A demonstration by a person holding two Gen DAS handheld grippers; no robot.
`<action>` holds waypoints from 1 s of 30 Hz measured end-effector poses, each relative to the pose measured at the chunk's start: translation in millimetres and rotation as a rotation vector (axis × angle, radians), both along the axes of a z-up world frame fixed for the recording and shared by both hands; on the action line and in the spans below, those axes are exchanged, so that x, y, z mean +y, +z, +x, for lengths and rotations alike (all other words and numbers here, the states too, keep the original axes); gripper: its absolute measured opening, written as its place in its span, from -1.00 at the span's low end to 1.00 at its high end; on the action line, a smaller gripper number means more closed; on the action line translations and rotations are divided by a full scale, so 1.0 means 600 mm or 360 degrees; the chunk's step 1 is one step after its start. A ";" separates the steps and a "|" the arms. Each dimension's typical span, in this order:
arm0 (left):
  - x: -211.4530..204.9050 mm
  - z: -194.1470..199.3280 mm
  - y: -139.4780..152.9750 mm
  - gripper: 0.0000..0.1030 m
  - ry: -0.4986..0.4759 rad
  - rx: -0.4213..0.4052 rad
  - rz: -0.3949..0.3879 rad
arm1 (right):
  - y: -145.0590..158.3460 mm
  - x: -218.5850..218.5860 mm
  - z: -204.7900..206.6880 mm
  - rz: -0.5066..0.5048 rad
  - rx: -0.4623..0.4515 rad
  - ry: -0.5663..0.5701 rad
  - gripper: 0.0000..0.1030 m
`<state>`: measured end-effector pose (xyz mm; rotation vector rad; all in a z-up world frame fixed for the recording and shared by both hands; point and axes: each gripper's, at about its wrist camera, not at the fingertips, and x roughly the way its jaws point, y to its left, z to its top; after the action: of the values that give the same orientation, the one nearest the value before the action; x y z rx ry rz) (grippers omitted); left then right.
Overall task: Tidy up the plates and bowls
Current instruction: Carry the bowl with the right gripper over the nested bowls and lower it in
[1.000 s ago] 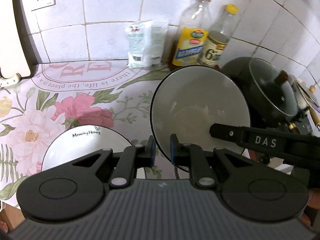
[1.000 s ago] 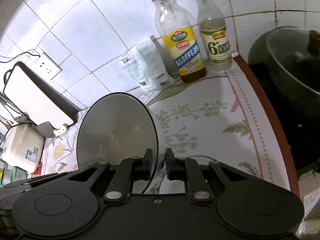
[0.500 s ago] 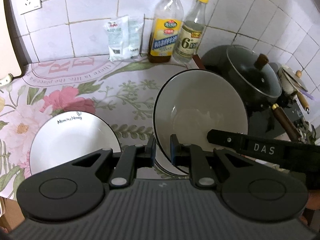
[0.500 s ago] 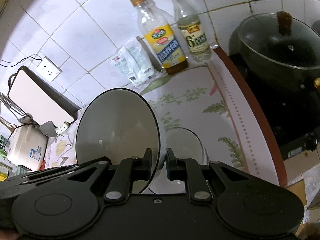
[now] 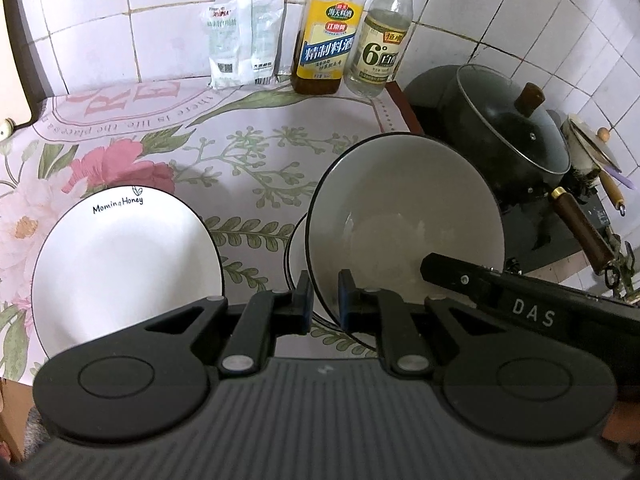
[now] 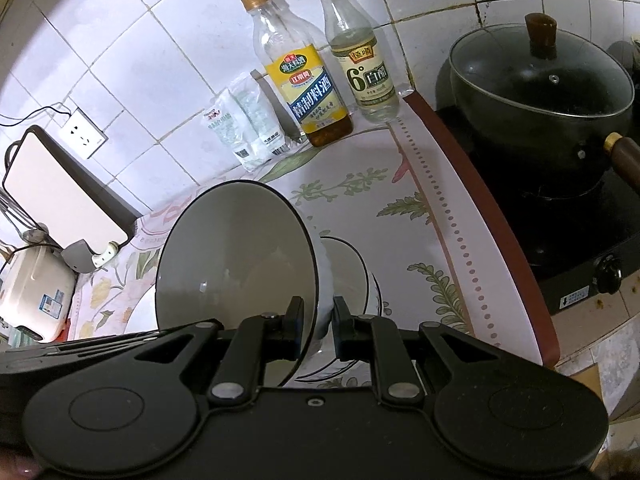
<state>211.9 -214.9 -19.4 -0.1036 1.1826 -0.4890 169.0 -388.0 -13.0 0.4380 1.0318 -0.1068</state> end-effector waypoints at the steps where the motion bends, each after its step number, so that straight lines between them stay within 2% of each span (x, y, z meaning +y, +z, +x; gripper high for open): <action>1: 0.000 0.001 -0.003 -0.79 0.0002 0.0000 0.0000 | -0.003 -0.001 0.000 0.0004 0.0002 -0.0002 -0.64; 3: -0.002 0.002 -0.008 -0.79 0.0009 -0.0014 0.0010 | -0.009 -0.006 -0.001 0.0046 0.0011 -0.0019 -0.59; 6: 0.000 0.006 -0.014 -0.79 0.0016 -0.0017 -0.0015 | -0.016 -0.021 -0.006 0.0193 0.0002 -0.0065 -0.55; 11: -0.004 0.011 -0.028 -0.79 0.0036 0.0003 -0.0047 | -0.023 -0.015 -0.004 0.0132 0.0027 -0.0071 -0.55; 17: -0.002 0.013 -0.048 -0.79 0.0068 0.0037 -0.0071 | -0.031 -0.003 0.001 0.0020 0.0042 -0.0041 -0.55; 25: -0.001 0.020 -0.068 -0.79 0.0095 0.0080 -0.0094 | -0.033 0.023 0.007 -0.0221 -0.0008 0.0034 -0.55; 30: -0.002 0.022 -0.072 -0.79 0.0106 0.0092 -0.0090 | -0.033 0.046 0.009 -0.0436 -0.0050 0.0117 -0.55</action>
<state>225.2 -216.1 -62.7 -0.2064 1.2182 -0.4631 174.1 -360.1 -33.1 0.1525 0.9843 -0.1725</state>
